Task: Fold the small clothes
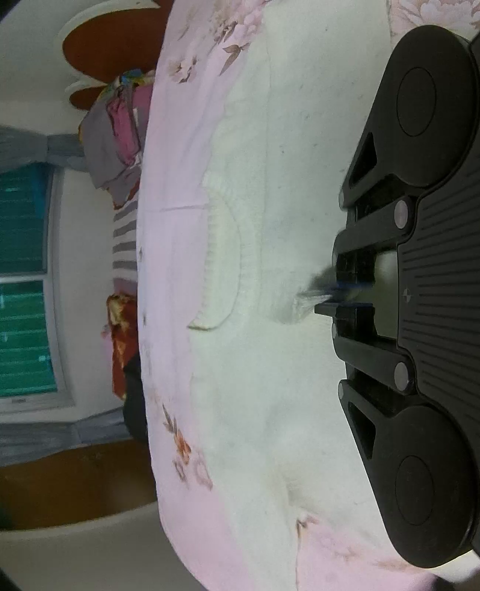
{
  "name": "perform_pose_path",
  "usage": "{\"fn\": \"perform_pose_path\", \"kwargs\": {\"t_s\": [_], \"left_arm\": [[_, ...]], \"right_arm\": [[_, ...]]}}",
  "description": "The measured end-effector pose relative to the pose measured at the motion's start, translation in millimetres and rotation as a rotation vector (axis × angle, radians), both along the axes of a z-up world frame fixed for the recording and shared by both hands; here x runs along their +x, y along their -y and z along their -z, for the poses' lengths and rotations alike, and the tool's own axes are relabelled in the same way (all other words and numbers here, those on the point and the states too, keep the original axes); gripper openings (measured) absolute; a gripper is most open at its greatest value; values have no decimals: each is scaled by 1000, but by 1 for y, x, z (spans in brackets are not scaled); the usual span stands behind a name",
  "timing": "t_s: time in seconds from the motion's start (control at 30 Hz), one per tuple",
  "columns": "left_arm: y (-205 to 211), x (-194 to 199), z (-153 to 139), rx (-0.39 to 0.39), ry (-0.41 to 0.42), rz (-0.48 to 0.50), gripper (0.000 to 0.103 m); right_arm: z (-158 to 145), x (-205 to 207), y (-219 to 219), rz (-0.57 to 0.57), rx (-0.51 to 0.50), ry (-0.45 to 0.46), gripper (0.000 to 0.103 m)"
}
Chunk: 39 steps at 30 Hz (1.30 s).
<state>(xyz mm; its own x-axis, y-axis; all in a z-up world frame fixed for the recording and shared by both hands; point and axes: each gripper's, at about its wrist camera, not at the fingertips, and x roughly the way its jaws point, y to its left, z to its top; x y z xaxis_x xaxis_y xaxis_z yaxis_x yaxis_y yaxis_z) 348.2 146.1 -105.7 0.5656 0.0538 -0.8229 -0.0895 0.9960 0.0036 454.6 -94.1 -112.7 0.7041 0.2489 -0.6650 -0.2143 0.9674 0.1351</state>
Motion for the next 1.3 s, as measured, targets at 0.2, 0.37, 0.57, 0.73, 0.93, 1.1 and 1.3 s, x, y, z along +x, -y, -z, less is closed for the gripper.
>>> {"fn": "perform_pose_path", "kwargs": {"t_s": [0.2, 0.37, 0.57, 0.73, 0.93, 1.1, 1.3], "left_arm": [[48, 35, -26, -195, 156, 66, 71], [116, 100, -11, -352, 119, 188, 44], [167, 157, 14, -429, 48, 193, 25], [168, 173, 16, -426, 67, 218, 4], [117, 174, -13, -348, 175, 189, 4], [75, 169, -10, -299, 164, 153, 4], [58, 169, -10, -306, 169, 123, 4]], "right_arm": [[-14, -40, 44, 58, 29, 73, 55], [-2, -51, 111, 198, 99, -47, 29], [6, -56, 164, 290, 192, -80, 29], [9, -46, 175, 311, 229, -85, 29], [9, -47, 176, 302, 216, -86, 29], [8, -46, 172, 297, 191, -87, 29], [8, -44, 167, 296, 161, -87, 29]]}}
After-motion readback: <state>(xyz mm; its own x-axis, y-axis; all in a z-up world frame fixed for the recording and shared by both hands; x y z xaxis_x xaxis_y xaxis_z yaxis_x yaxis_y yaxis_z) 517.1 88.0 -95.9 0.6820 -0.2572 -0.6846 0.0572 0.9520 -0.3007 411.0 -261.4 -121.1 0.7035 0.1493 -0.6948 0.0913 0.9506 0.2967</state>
